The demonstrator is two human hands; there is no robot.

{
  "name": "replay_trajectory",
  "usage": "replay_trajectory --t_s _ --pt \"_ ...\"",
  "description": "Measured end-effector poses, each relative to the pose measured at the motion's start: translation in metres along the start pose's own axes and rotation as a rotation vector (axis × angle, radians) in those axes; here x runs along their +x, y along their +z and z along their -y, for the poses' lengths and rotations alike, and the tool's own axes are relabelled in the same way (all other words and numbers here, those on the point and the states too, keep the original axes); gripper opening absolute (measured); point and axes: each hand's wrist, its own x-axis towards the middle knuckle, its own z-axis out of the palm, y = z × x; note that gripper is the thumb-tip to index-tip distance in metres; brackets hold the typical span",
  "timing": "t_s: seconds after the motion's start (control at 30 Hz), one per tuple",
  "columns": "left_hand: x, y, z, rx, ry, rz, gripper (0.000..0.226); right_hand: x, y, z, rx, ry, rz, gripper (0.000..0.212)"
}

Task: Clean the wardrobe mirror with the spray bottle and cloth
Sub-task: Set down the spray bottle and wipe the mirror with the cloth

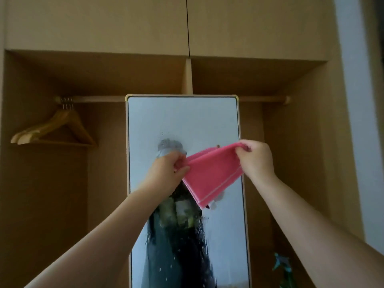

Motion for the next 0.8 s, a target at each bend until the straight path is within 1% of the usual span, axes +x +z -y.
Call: replay_trajectory --t_s 0.07,0.17,0.27,0.37,0.53,0.7,0.73,0.8 --pt "0.012 0.006 -0.006 0.042 0.048 -0.038 0.014 0.017 0.003 0.003 0.034 -0.034 -0.061 0.030" --pt "0.032 0.016 -0.014 0.106 0.109 -0.088 0.013 0.042 0.013 0.005 0.046 -0.120 -0.090 0.042" --pt "0.048 0.027 -0.019 0.158 0.142 -0.149 0.014 0.058 0.028 0.000 0.023 -0.241 -0.061 0.050" --pt "0.058 0.037 -0.021 0.206 0.165 -0.155 0.015 0.069 0.045 -0.009 -0.002 -0.356 -0.007 0.060" --pt "0.064 0.041 -0.013 0.272 0.189 -0.178 0.019 0.086 0.072 -0.022 -0.081 -0.518 -0.008 0.064" --pt "0.062 0.019 0.008 0.314 0.226 -0.365 0.009 0.091 0.088 -0.028 -0.287 -0.596 -0.065 0.068" --pt "0.063 0.012 0.013 0.320 0.239 -0.389 0.010 0.091 0.090 -0.028 -0.294 -0.576 -0.074 0.069" --pt "0.064 -0.004 0.022 0.317 0.251 -0.412 0.025 0.093 0.092 -0.025 -0.249 -0.506 -0.093 0.070"
